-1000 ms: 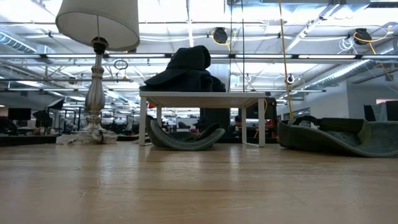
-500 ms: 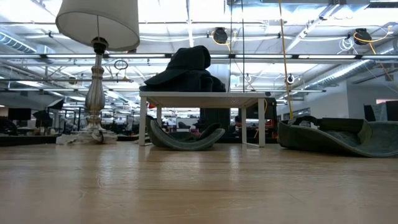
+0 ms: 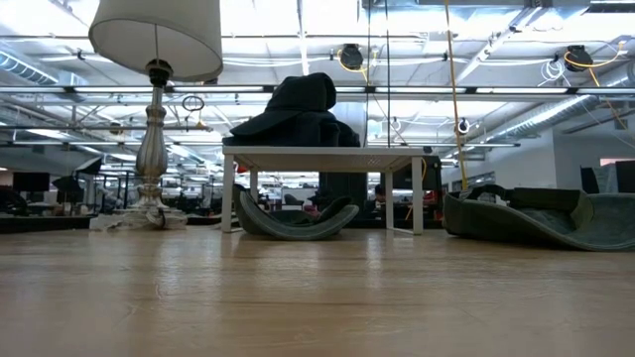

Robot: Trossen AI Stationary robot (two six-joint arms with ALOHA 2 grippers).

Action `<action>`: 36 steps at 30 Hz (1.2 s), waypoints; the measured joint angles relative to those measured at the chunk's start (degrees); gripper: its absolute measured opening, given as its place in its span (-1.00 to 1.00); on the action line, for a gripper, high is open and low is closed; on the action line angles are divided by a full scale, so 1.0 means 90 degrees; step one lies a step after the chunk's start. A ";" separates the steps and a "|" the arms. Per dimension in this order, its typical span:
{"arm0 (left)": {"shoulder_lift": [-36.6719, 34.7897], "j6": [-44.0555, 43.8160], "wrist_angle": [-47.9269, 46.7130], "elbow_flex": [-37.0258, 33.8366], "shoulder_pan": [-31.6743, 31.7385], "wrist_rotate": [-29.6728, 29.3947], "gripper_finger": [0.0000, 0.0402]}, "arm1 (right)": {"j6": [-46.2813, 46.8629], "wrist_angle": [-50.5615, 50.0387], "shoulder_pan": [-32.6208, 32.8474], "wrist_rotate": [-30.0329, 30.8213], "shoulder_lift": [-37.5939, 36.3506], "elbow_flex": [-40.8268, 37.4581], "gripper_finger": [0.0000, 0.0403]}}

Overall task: Pick & Place hat
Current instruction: Put the left black cap on the shelf

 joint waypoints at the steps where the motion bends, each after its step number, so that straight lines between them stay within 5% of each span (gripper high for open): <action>1: -0.0008 0.0080 -0.0005 0.0000 0.0029 -0.0105 -0.57 | 0.0049 -0.0235 0.0028 0.0103 -0.0117 0.0000 -0.97; 9: -0.0021 0.0942 -0.0010 0.0000 0.0290 -0.0632 -0.25 | 0.1105 -0.2047 0.0173 0.0804 -0.0832 0.0000 -0.97; 17: -0.0046 0.2423 -0.0115 0.0000 0.0334 -0.1965 -0.21 | 0.1633 -0.2567 0.0168 0.1308 -0.1292 -0.0002 -0.97; 27: -0.0391 0.3781 -0.1213 0.0000 -0.0057 -0.4250 -0.21 | 0.2178 -0.3342 0.0166 0.2225 -0.1829 -0.0002 -0.97; 36: -0.0857 0.3559 -0.1544 -0.0003 -0.0697 -0.6584 -0.21 | 0.1892 -0.3707 0.0166 0.3314 -0.2252 -0.0002 -0.97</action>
